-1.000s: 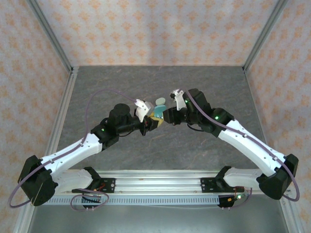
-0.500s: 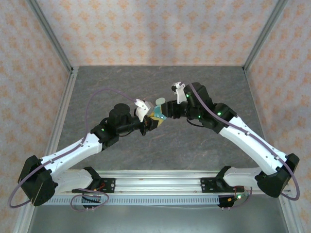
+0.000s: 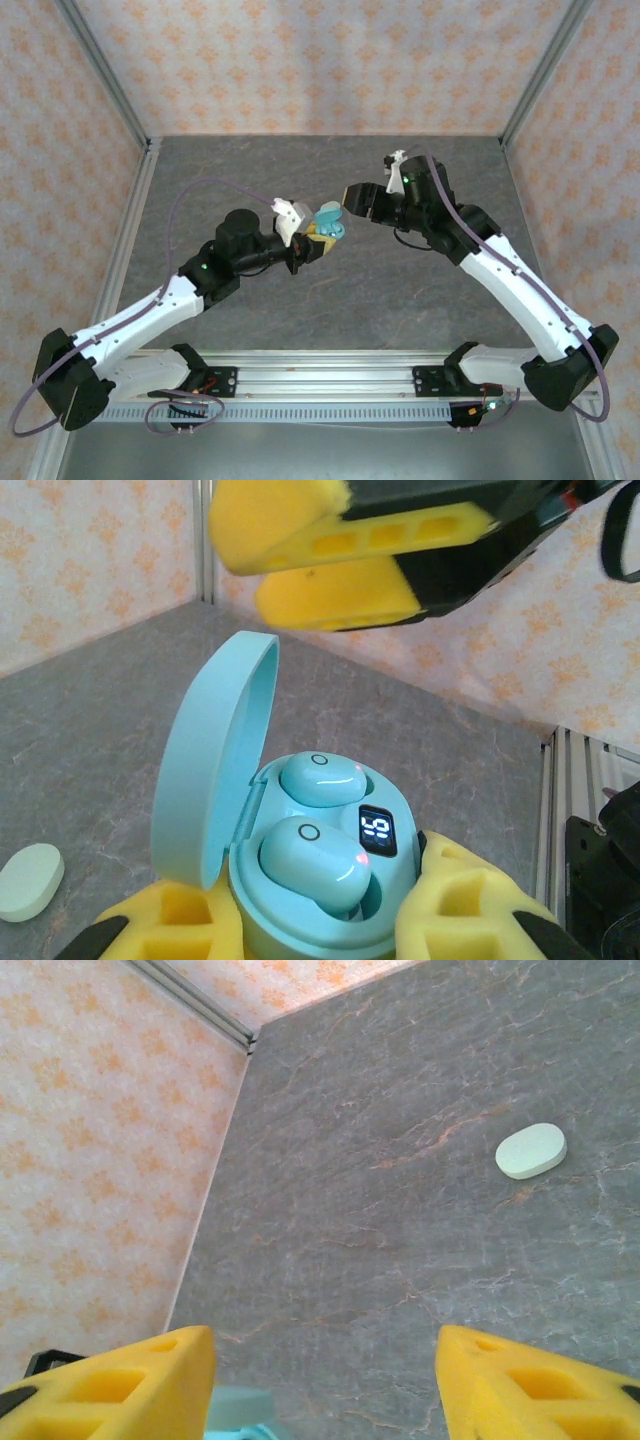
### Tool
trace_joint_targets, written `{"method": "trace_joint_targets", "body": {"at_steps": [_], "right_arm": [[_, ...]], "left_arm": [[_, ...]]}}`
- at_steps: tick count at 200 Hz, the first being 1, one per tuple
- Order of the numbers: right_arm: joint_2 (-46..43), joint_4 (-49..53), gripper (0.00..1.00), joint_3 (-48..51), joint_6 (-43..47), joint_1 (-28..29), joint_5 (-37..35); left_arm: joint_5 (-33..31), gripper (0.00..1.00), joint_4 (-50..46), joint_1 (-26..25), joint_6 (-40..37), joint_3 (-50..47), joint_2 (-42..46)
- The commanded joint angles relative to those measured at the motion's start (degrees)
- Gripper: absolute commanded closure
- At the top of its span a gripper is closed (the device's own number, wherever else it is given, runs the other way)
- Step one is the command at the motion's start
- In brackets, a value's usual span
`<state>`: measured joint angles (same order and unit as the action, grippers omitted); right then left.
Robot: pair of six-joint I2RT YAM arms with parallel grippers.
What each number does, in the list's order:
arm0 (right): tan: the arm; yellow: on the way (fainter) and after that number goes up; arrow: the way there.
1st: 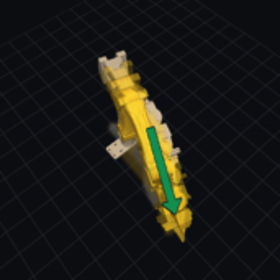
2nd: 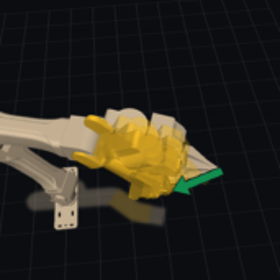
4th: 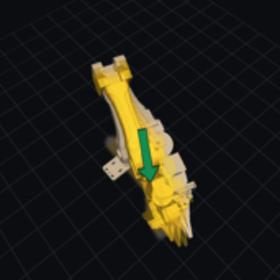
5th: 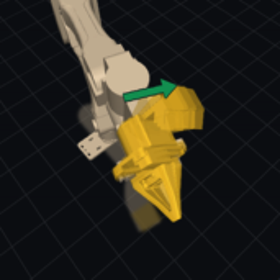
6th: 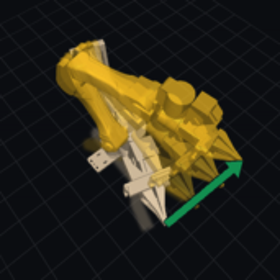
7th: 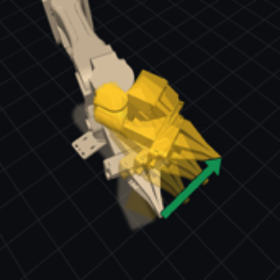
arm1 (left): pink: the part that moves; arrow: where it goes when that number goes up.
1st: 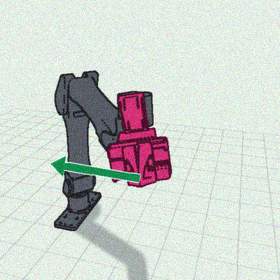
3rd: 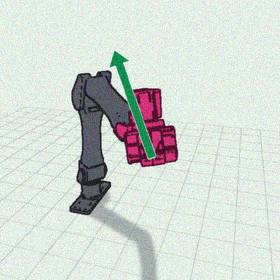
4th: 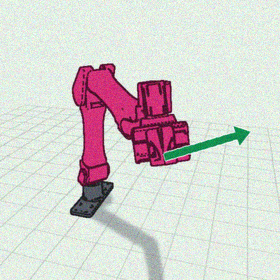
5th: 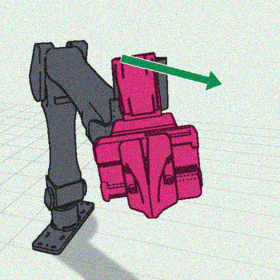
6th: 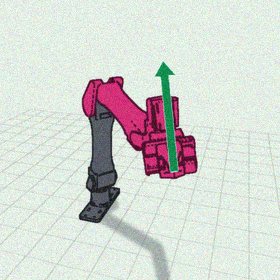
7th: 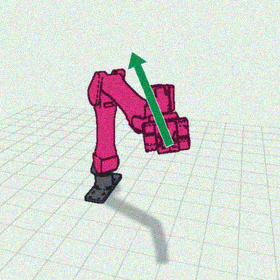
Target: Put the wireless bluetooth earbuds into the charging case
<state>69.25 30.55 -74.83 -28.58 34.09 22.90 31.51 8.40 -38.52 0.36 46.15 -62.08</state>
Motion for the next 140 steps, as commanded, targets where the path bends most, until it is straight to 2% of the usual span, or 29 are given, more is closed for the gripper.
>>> {"method": "trace_joint_targets", "body": {"at_steps": [1,65,140], "right_arm": [[0.9,-5.1,0.39,1.4,-6.6,-0.7,6.9],[3.6,-7.2,0.37,2.8,-10.7,-0.8,14.8],[-0.8,-7.5,0.34,6.7,-12.2,-0.8,15.5]], "left_arm": [[1.9,0.91,1.3,-0.2,-0.9,2.0,1.0],[2.2,0.91,3.1,-0.2,0.5,3.3,0.0],[-0.2,0.9,8.4,-0.2,5.7,2.9,-1.1]]}}
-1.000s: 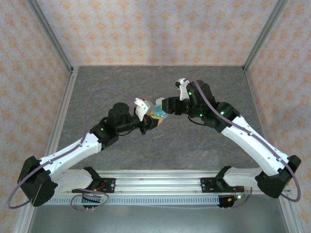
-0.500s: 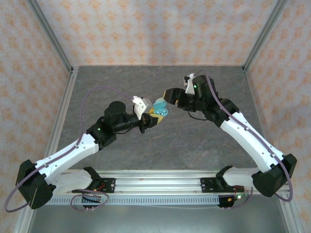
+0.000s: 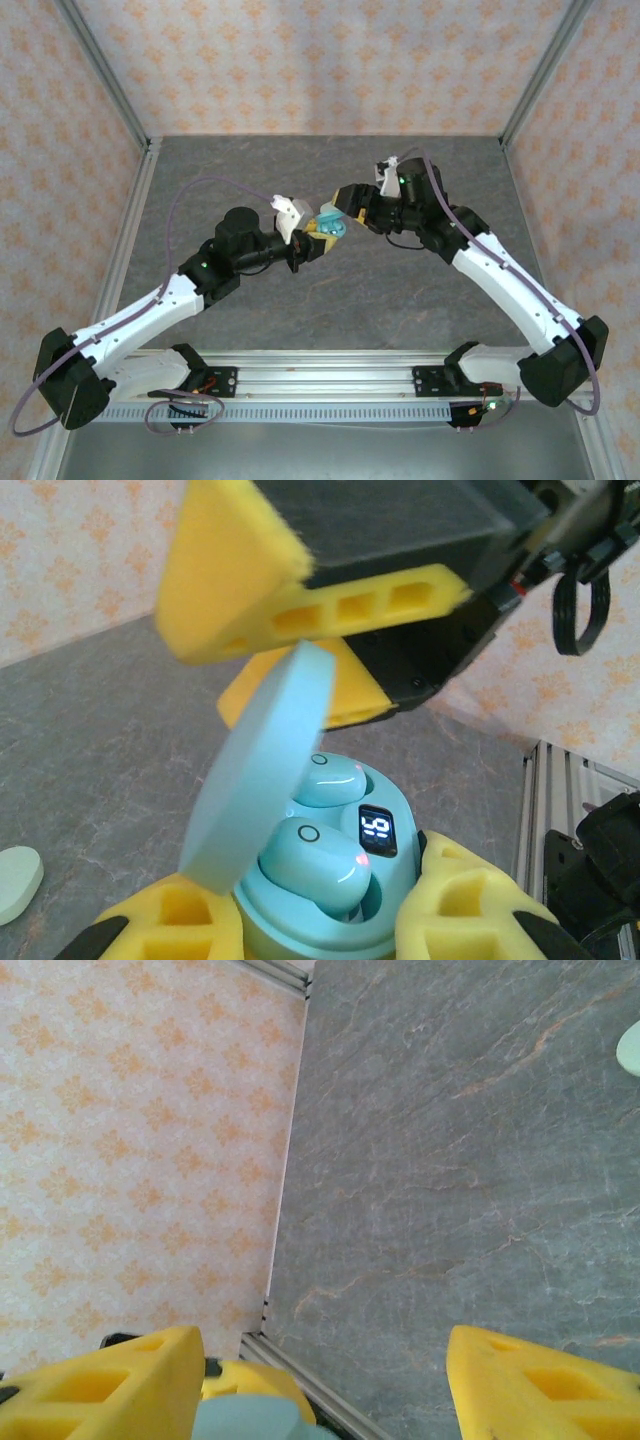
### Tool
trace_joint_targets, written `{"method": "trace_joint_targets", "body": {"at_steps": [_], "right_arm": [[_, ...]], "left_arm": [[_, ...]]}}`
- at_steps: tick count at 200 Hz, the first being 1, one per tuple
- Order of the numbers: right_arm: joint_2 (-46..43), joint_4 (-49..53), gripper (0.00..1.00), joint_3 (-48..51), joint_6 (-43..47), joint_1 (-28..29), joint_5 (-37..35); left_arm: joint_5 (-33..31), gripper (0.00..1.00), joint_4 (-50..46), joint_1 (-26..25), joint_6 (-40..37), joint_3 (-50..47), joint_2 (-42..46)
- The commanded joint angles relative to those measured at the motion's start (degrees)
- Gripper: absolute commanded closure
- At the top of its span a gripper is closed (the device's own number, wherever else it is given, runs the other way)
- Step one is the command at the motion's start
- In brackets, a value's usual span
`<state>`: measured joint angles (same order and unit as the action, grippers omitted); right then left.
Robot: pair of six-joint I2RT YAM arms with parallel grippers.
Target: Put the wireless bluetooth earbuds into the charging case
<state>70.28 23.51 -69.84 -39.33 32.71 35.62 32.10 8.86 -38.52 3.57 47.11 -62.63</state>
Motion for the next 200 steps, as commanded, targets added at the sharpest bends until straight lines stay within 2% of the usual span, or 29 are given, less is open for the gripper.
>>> {"method": "trace_joint_targets", "body": {"at_steps": [1,56,75,89,147,200], "right_arm": [[-2.0,-0.6,0.34,1.8,-1.5,0.6,2.8],[-4.2,-8.1,0.33,6.3,-8.0,0.6,6.2],[-4.4,-10.4,0.36,7.3,-9.9,0.6,7.5],[-4.5,-12.0,0.4,7.8,-11.4,0.6,8.3],[-4.9,-20.0,0.69,10.3,-17.5,0.5,9.6],[-4.7,-23.2,0.77,10.7,-20.5,0.5,9.1]], "left_arm": [[-0.8,0.9,8.0,-0.1,2.6,1.9,-0.6],[-1.2,0.89,10.3,-0.2,5.5,2.4,-1.3],[-1.2,0.88,9.9,-0.2,5.8,2.9,-1.6],[-1.2,0.88,9.7,-0.2,5.9,3.2,-1.9],[1.2,0.8,6.6,-0.1,4.6,4.7,-2.6],[4.1,0.61,4.5,-0.2,2.6,5.3,-2.1]]}}
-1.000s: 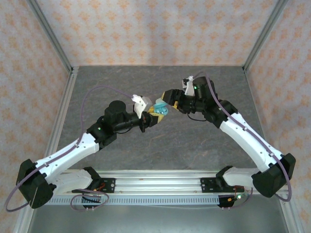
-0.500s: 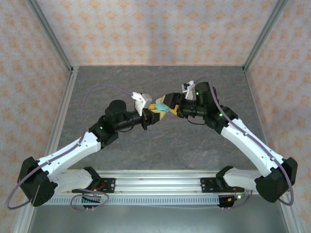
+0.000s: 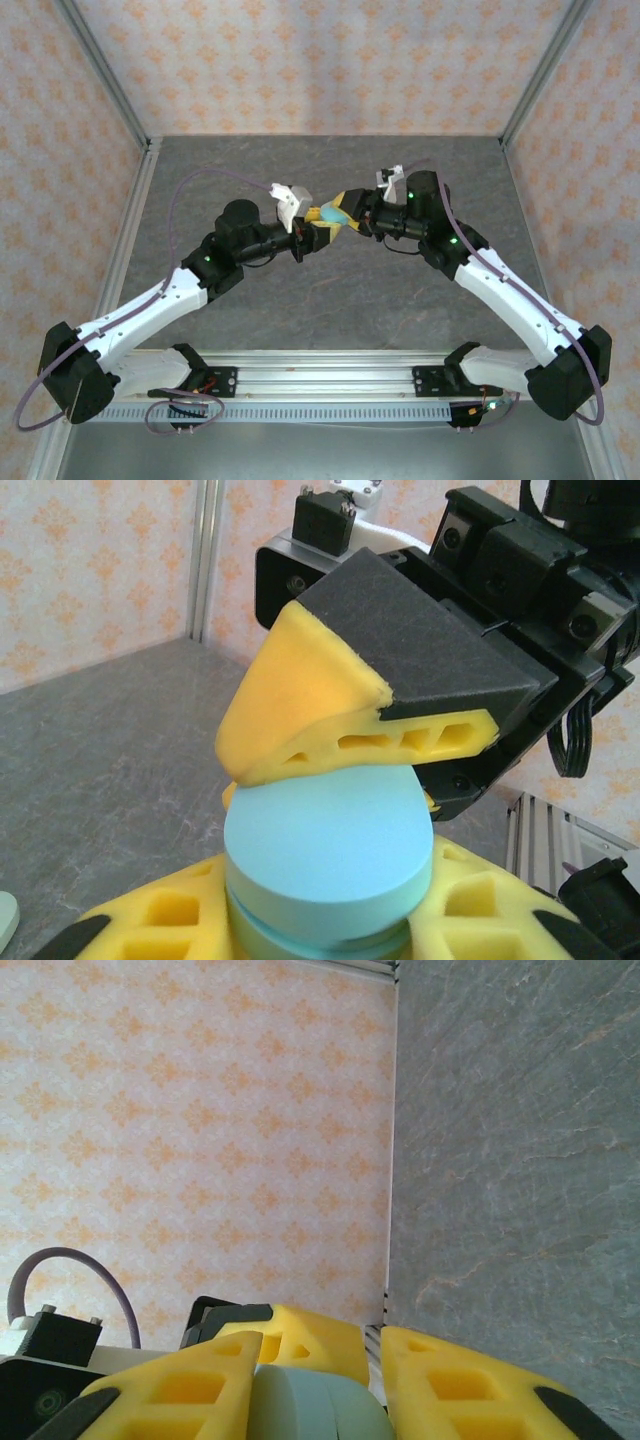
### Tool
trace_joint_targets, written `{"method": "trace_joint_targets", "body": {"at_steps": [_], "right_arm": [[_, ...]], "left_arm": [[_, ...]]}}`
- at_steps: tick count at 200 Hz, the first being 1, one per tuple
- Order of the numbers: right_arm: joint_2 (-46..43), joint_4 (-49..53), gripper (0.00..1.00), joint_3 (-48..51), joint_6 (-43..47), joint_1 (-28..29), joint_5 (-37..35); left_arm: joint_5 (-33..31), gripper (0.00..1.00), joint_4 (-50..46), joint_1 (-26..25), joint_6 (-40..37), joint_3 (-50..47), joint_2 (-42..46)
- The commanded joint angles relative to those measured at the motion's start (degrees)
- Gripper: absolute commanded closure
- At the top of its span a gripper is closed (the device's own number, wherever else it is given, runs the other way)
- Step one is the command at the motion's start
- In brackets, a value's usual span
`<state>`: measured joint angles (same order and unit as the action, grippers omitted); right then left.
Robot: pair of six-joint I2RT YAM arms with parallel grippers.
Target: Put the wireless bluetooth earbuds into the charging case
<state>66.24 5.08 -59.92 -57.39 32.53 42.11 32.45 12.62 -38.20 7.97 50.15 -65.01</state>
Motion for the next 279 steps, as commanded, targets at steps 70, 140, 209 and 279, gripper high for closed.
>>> {"method": "trace_joint_targets", "body": {"at_steps": [70,140,209,279], "right_arm": [[-0.4,-7.4,0.81,1.5,-4.3,-0.1,2.3],[0.0,-0.9,0.82,1.4,1.5,-4.5,1.0],[9.1,-0.8,0.82,8.9,11.6,-6.3,-4.3],[28.1,-5.5,0.85,6.3,16.1,-17.2,-2.3]], "left_arm": [[4.5,0.38,-0.1,-0.5,-5.4,2.1,2.2],[-14.7,0.31,-16.8,-0.5,-16.9,0.6,11.2],[-27.9,0.26,-27.3,-0.3,-16.0,-5.1,20.4],[-31.3,0.25,-26.3,-0.2,-11.6,-11.7,25.6]]}}
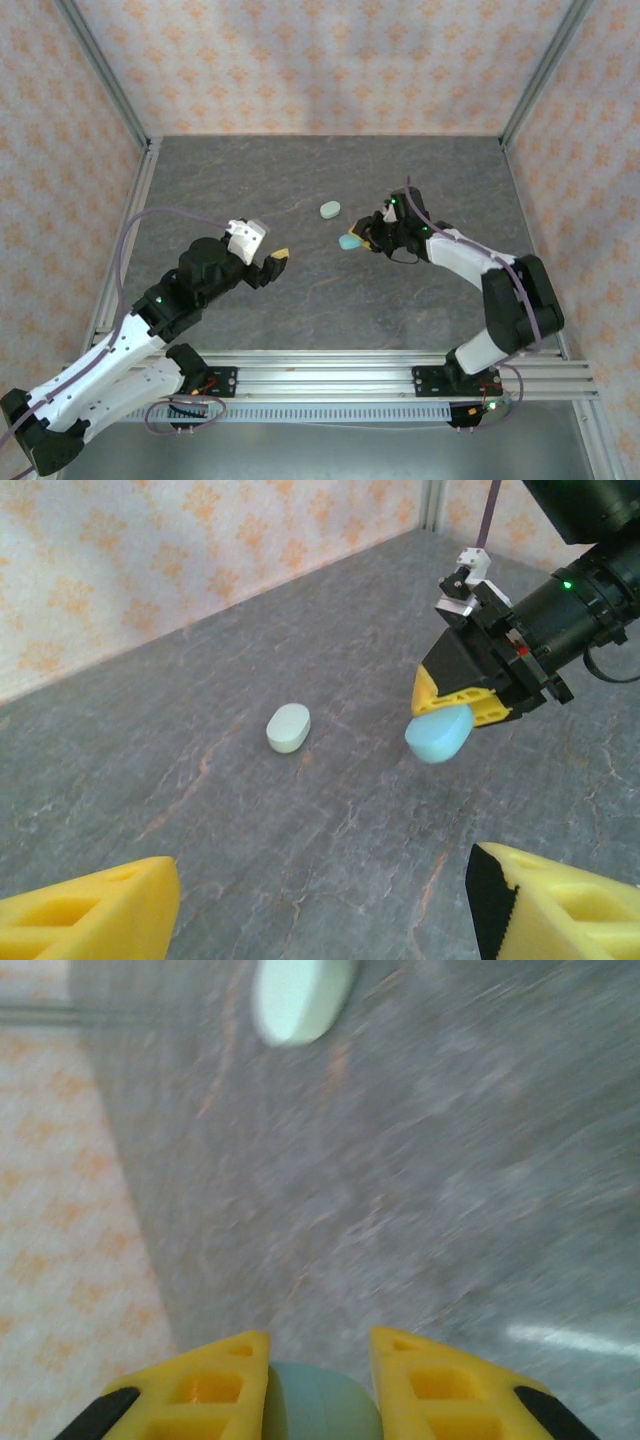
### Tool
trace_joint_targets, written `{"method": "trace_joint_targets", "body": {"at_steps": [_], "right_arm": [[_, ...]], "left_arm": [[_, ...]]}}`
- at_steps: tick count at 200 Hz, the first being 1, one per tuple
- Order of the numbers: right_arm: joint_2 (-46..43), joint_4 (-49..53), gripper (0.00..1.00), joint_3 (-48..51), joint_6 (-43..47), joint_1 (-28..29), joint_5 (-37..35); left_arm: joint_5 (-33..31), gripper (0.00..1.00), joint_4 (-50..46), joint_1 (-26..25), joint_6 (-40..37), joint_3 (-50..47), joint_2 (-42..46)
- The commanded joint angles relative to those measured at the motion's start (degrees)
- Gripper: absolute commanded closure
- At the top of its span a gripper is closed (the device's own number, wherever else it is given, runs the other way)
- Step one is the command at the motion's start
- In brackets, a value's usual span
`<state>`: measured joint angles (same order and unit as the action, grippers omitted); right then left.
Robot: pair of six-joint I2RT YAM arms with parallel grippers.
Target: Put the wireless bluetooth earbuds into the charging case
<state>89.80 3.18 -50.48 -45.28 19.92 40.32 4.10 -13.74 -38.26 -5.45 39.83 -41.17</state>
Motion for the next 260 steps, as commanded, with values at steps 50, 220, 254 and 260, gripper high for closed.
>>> {"method": "trace_joint_targets", "body": {"at_steps": [50,220,254,260], "right_arm": [[22.0,1.3,0.85,-17.1,9.3,-8.3,3.2],[31.2,20.6,0.26,-36.2,23.7,-8.3,-1.3],[25.9,26.3,0.01,-37.4,27.6,-9.1,-4.6],[24.4,26.6,0.01,-37.0,27.9,-9.4,-5.2]], "left_arm": [[-4.1,0.24,2.5,0.1,2.1,-3.0,1.0],[-7.8,0.22,3.9,2.7,3.8,-2.1,-0.2],[-8.1,0.19,2.1,6.4,6.3,0.0,-1.3],[-8.0,0.18,1.6,7.3,6.6,0.4,-1.5]]}}
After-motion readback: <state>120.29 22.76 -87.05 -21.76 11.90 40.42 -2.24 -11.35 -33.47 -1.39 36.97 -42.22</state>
